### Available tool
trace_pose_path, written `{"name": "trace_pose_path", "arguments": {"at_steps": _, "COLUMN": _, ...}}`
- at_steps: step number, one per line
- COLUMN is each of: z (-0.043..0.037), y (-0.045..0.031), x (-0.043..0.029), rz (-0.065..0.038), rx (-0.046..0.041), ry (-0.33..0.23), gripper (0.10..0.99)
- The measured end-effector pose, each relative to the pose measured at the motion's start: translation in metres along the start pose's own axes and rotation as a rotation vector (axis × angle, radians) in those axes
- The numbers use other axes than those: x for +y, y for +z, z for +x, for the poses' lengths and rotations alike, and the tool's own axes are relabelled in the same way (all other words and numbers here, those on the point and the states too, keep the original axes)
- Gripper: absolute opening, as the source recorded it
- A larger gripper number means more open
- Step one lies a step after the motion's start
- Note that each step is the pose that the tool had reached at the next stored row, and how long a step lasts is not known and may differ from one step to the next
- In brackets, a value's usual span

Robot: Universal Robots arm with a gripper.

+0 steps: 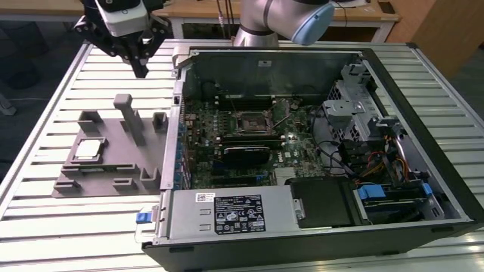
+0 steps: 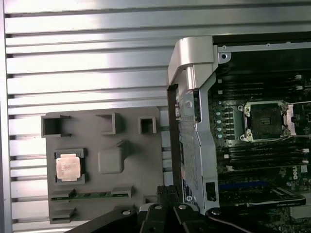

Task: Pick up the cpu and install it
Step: 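Reach for the cpu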

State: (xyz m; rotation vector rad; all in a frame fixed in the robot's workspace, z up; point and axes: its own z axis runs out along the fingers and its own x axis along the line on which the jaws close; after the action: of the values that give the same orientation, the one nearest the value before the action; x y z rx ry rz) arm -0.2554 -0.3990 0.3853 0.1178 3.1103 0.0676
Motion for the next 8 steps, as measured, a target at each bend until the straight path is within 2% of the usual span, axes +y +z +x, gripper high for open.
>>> {"name": "trace_pose_path", "arguments": {"at_steps": 8, "z": 0.0159, "y": 0.0049, "x": -0.0014, "rz": 0.0, "rx": 0.0, "ry": 0.0, "gripper": 0.106}}
